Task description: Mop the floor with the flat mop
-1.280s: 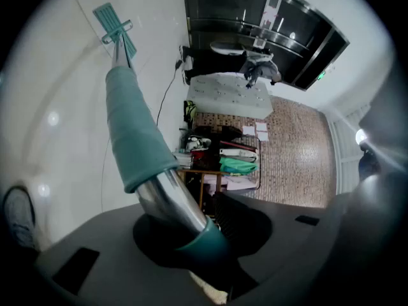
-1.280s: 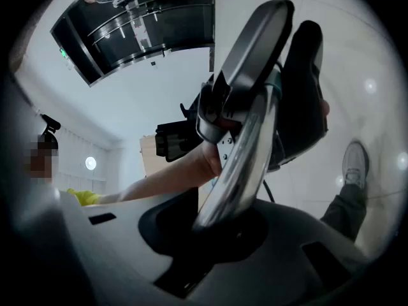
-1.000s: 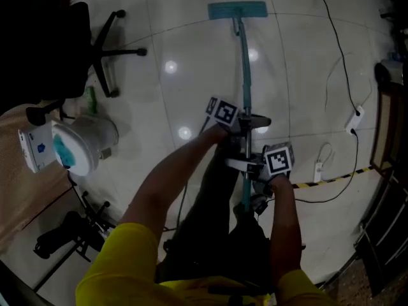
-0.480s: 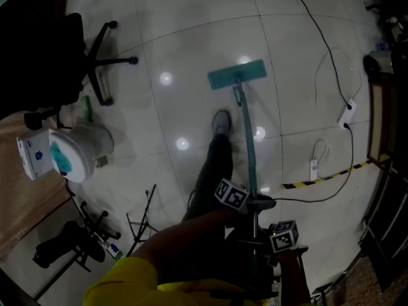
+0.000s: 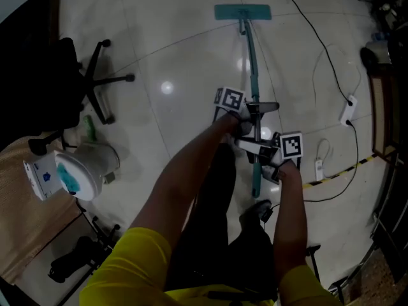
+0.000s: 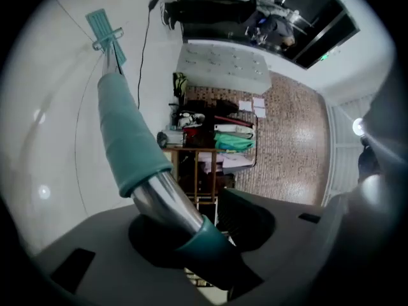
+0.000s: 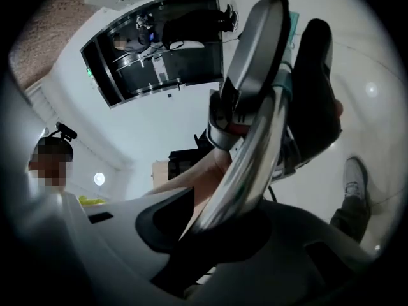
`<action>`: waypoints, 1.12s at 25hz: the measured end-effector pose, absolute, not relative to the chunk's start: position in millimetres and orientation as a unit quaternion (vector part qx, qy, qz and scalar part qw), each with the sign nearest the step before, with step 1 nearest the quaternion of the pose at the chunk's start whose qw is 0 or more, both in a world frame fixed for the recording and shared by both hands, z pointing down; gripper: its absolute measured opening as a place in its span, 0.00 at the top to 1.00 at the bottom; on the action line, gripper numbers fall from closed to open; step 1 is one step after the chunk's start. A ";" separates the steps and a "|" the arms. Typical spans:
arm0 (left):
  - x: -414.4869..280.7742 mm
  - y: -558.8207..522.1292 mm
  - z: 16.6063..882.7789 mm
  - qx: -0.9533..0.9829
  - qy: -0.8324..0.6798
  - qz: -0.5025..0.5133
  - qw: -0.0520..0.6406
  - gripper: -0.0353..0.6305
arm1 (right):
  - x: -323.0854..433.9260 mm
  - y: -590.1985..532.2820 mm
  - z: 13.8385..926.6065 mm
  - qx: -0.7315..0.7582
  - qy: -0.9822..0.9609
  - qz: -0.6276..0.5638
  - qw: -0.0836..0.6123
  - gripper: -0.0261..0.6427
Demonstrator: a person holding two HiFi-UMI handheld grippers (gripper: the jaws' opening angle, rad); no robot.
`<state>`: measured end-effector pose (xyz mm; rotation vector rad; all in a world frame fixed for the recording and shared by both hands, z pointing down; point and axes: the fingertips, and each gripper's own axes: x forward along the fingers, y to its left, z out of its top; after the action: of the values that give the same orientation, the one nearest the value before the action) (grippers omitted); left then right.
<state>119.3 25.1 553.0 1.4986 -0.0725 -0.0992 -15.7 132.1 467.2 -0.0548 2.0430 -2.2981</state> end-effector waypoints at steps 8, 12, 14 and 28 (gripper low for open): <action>151.8 186.1 505.9 0.655 0.021 0.022 0.755 0.71 | 4.3 283.1 412.0 0.001 0.627 -0.779 -0.020 0.78; 176.7 311.7 449.1 0.624 0.037 0.004 0.781 0.71 | 29.1 404.1 354.4 0.007 0.593 -0.803 -0.057 0.78; 183.5 357.7 435.2 0.604 0.035 0.008 0.796 0.71 | 35.2 445.4 337.5 0.014 0.580 -0.811 -0.077 0.77; 199.4 65.7 568.9 0.639 0.078 0.018 0.765 0.76 | 45.6 148.7 502.6 -0.073 0.664 -0.744 0.026 0.82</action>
<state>199.4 65.7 568.9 1.3889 0.1702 0.0393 45.6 148.7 502.6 -0.2256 2.0518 -2.2985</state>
